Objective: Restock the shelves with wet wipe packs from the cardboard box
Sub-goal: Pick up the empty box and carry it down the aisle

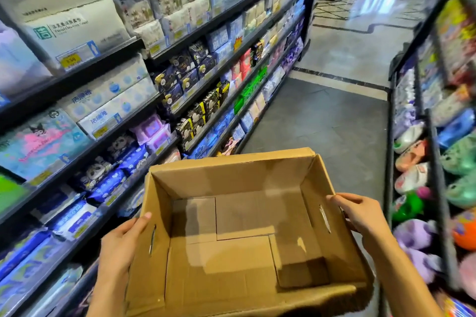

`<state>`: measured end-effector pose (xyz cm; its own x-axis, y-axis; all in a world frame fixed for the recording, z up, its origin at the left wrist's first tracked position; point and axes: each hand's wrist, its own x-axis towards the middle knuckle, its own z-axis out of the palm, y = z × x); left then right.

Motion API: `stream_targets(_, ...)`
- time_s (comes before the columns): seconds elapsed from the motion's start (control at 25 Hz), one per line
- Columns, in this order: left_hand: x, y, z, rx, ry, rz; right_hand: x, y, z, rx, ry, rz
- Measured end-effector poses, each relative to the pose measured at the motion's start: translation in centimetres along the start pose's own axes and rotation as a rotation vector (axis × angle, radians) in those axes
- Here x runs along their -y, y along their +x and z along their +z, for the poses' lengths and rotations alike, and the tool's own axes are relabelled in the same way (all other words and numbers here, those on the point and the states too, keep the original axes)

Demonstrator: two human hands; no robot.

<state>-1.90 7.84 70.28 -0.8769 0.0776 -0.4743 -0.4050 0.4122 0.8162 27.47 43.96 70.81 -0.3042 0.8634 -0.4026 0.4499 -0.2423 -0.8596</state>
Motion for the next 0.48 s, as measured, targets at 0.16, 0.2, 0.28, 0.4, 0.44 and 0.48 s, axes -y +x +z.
stream_targets(0.16, -0.9, 1.5, 3.7, 0.096, 0.082, 0.013, -1.9, -0.3, -3.6, -0.104, 0.079, -0.007)
stream_targets(0.2, -1.4, 1.7, 4.9, 0.118, 0.098, 0.032, -2.4, -0.2, -4.6, -0.131, 0.079, -0.012)
stream_targets(0.28, -3.1, 1.4, 7.6, 0.169, 0.133, 0.073, -3.4, 0.3, -6.5, -0.174, 0.090, 0.002)
stream_targets(0.4, -5.1, 1.5, 11.5, 0.221, 0.191, 0.123, -4.4, 1.6, -9.2, -0.219, 0.139, 0.032)
stream_targets(0.44, -5.6, 1.6, 12.9, 0.243, 0.185, 0.148, -4.7, 2.1, -10.2, -0.242, 0.154, 0.037)
stream_targets(0.48, -6.1, 1.6, 14.4, 0.261, 0.190, 0.162, -5.1, 2.8, -11.1, -0.260, 0.169, 0.041)
